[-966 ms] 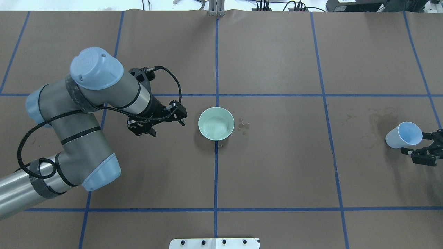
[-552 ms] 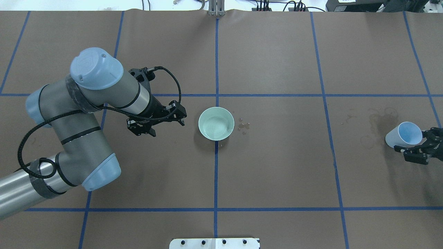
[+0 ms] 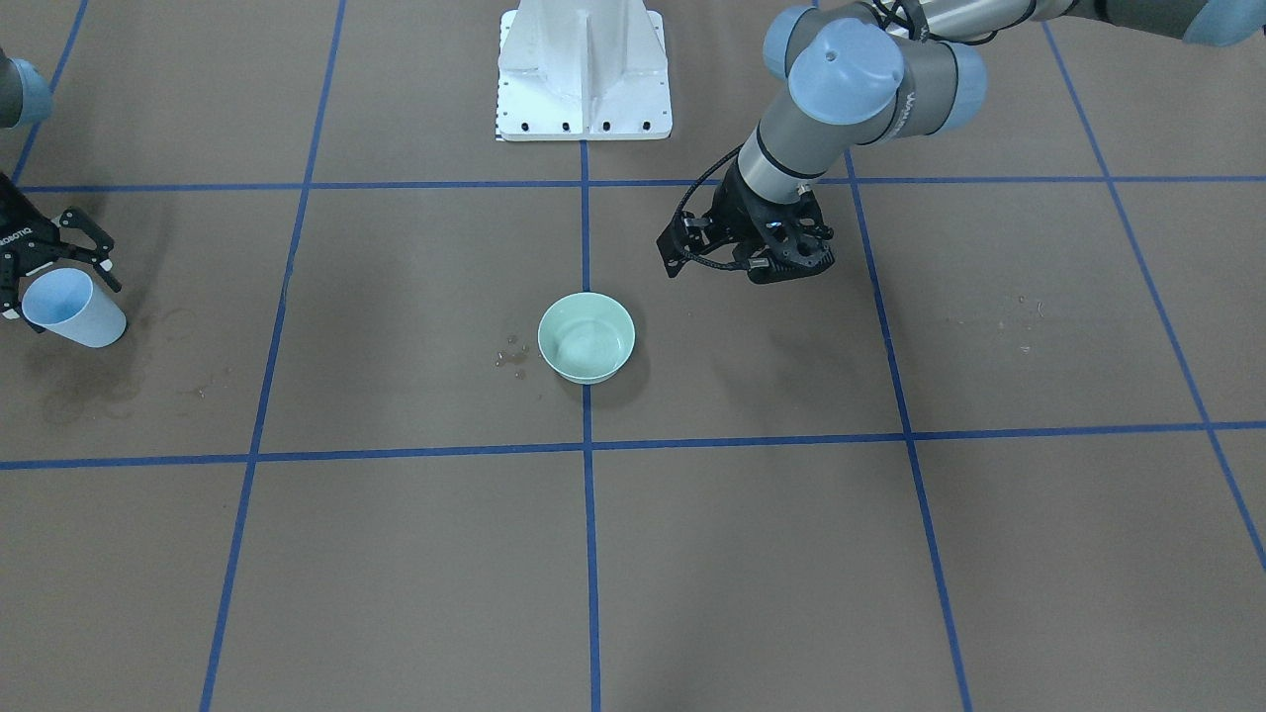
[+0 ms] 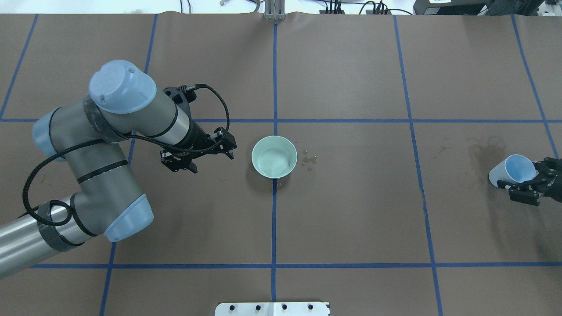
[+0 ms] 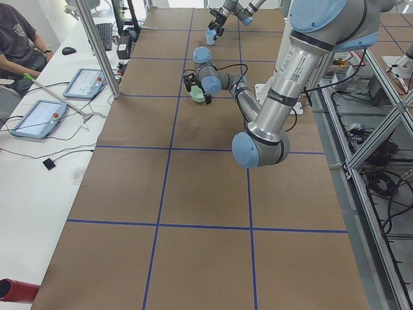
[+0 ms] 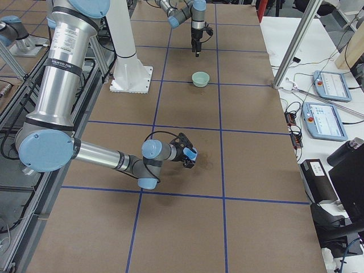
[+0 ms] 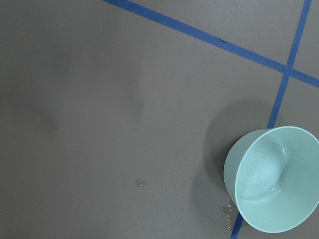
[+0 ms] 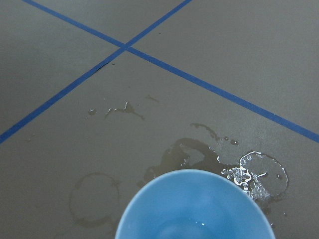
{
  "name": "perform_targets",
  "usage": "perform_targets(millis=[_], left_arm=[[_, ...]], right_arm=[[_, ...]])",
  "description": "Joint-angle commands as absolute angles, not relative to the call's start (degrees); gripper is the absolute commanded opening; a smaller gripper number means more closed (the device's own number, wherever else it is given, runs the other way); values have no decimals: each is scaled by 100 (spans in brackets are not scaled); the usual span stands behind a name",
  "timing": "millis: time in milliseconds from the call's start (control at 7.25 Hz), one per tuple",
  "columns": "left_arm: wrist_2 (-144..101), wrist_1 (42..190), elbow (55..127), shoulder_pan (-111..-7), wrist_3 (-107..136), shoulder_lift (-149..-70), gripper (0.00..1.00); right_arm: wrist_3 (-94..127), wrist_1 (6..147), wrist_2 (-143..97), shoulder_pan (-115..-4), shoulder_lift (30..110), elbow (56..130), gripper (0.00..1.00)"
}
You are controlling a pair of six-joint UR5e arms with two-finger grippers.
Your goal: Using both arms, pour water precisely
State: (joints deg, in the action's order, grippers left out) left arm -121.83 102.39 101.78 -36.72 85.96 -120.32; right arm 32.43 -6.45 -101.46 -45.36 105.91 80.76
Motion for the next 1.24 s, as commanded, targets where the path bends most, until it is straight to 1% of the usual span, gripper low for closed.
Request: perform_targets(millis=[0, 276, 414, 552, 690, 828, 966, 1103], left_arm=[[-12182, 10239, 10178, -3683, 8596, -12032, 99], [-12182, 10239, 10169, -3674, 8596, -12032, 99], [-12182, 10239, 10169, -3683, 8596, -12032, 99], [-12182, 10239, 10169, -3674, 8596, -12032, 99], [-12182, 10239, 10169, -3674, 8596, -12032, 99], [-12182, 10239, 10169, -3683, 8596, -12032, 99], [-12182, 10239, 10169, -3683, 8596, -12032, 99], [-12190, 10239, 10178, -3683, 8596, -12032, 99]], right_arm=[[3243, -738, -10099, -4535, 10591, 8042, 96], [3243, -756, -10090, -4535, 10591, 8016, 93], [3243, -756, -10090, -4535, 10591, 8016, 88], [3243, -765, -10055, -4535, 10591, 8016, 73], [3234, -947, -10011, -4535, 10591, 7998, 53], [3234, -975, -10002, -4535, 10591, 7998, 37], [3243, -976, -10002, -4544, 10591, 8042, 11], [3243, -967, -9993, -4544, 10530, 8103, 0]])
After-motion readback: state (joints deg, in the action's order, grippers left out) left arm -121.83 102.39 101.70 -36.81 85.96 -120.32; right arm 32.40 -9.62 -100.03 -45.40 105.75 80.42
